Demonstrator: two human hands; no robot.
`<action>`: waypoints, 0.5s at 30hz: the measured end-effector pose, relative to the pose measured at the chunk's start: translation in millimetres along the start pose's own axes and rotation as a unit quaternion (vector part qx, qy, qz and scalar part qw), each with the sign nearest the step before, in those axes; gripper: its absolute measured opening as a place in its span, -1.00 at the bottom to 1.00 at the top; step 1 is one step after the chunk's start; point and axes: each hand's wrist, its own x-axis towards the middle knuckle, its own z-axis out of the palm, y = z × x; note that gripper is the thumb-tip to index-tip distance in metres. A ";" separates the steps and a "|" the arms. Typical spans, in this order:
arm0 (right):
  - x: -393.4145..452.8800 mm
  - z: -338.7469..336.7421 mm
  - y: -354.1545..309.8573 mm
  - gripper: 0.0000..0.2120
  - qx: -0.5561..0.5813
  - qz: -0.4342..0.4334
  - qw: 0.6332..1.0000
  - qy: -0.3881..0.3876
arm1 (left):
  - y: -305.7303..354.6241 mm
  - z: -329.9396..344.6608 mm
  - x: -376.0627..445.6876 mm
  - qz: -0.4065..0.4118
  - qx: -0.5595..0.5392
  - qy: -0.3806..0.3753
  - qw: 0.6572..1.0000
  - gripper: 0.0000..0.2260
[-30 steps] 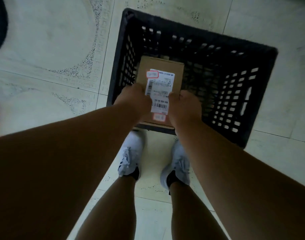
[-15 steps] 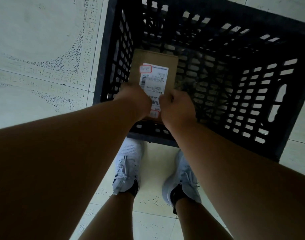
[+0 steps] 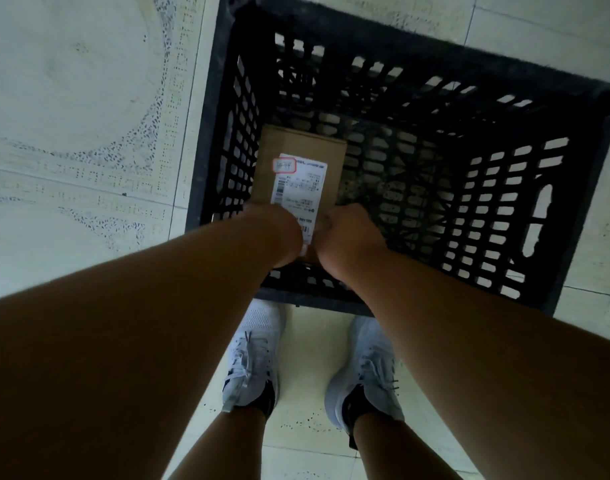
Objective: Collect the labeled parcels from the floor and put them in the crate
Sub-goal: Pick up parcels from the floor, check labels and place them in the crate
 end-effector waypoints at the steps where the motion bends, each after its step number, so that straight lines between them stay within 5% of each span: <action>1: -10.9 -9.7 -4.1 -0.72 -0.009 -0.011 0.999 0.031 | 2.1 -4.5 -11.2 -0.010 -0.035 0.019 0.999 -0.77; 6: -109.2 -85.0 -47.9 -0.65 0.050 -0.101 0.977 0.184 | 15.5 -68.2 -119.2 0.030 -0.165 0.202 0.965 -0.71; 15: -329.7 -255.1 -148.0 -0.60 0.151 -0.181 0.918 0.319 | 52.0 -204.3 -378.9 0.162 -0.175 0.359 0.902 -0.78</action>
